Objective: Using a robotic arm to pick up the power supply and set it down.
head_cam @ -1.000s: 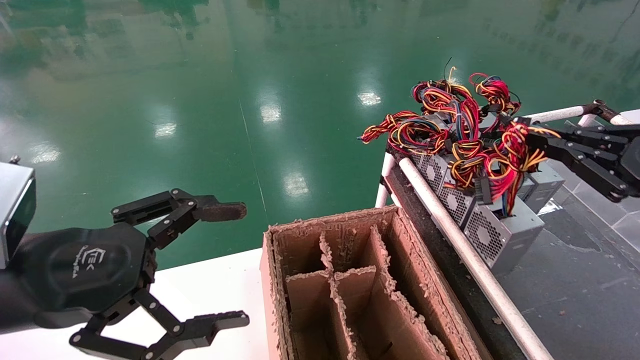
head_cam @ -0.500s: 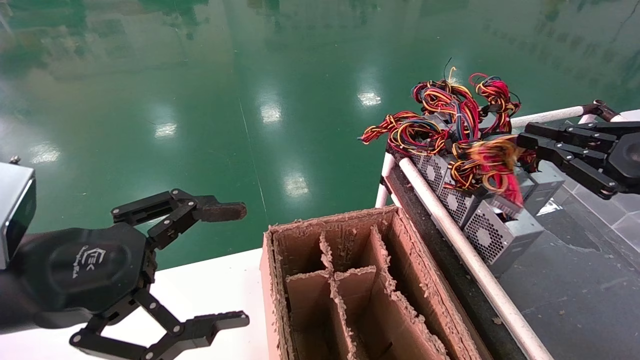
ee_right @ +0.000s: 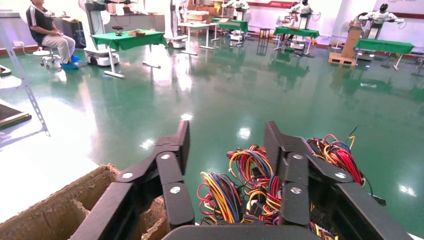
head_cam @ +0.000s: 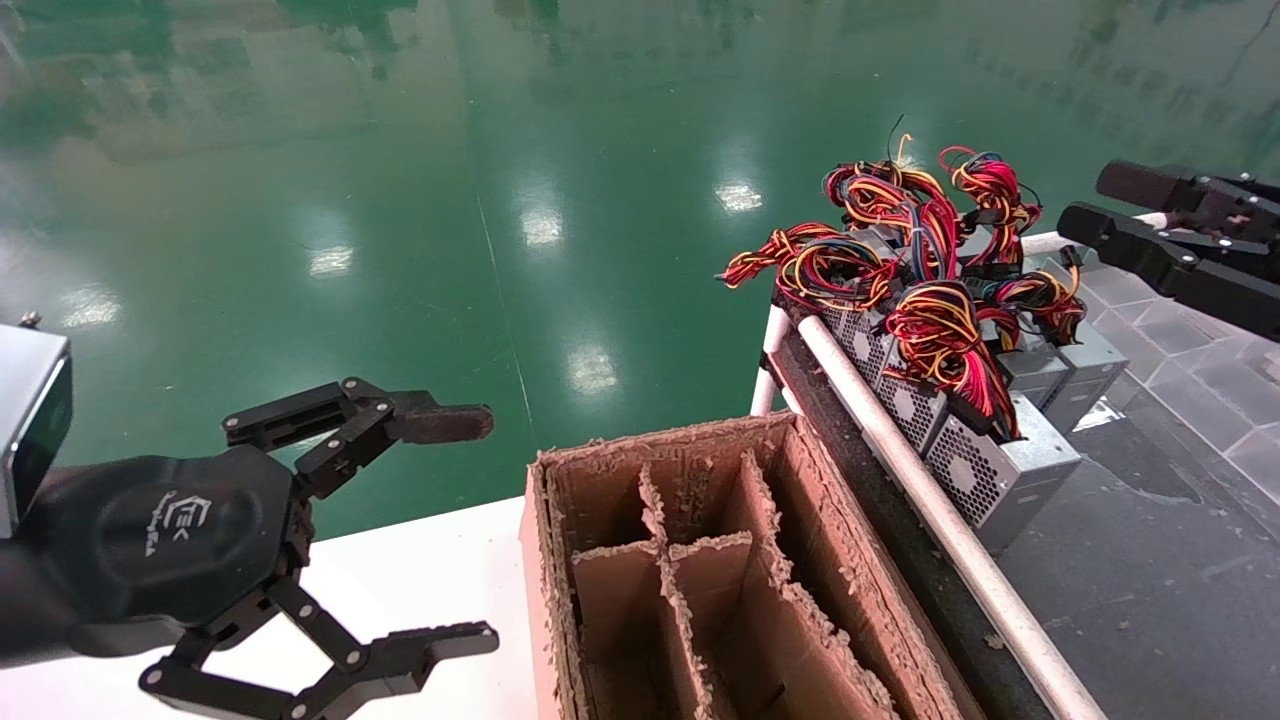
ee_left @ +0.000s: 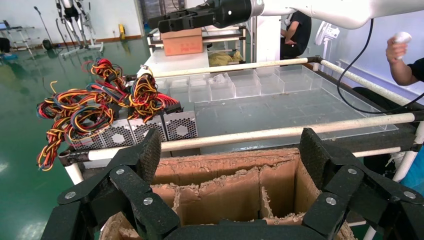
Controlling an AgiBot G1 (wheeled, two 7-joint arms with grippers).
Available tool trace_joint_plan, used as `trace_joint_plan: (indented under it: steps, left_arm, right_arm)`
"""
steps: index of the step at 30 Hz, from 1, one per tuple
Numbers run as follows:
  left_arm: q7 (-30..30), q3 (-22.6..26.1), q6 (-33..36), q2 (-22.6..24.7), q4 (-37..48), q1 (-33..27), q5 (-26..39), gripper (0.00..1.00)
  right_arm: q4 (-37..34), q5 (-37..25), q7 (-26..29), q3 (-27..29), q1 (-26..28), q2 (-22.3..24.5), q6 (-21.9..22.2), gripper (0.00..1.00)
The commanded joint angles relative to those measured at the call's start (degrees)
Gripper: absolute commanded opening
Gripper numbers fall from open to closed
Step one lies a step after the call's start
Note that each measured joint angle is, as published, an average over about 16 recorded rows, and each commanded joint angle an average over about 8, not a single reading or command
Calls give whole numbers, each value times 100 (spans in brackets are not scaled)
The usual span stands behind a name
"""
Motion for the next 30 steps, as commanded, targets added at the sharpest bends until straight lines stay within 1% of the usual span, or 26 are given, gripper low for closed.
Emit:
trace_joint_plan:
  steps: [1,6,30]
  left_arm:
    - [0,0,-1,0,1,0,0,100]
    - [1,1,0,0,2,0,-1,100]
    - [3,4,-1,-1,4,-2,-3,100]
  right_arm:
    - [-109,109,112,38,22,-41,-62,100]
    - [103,207,186,47,-83,-72,-85,100]
    - [1735,534,524,-1,-806,-154,-83,100]
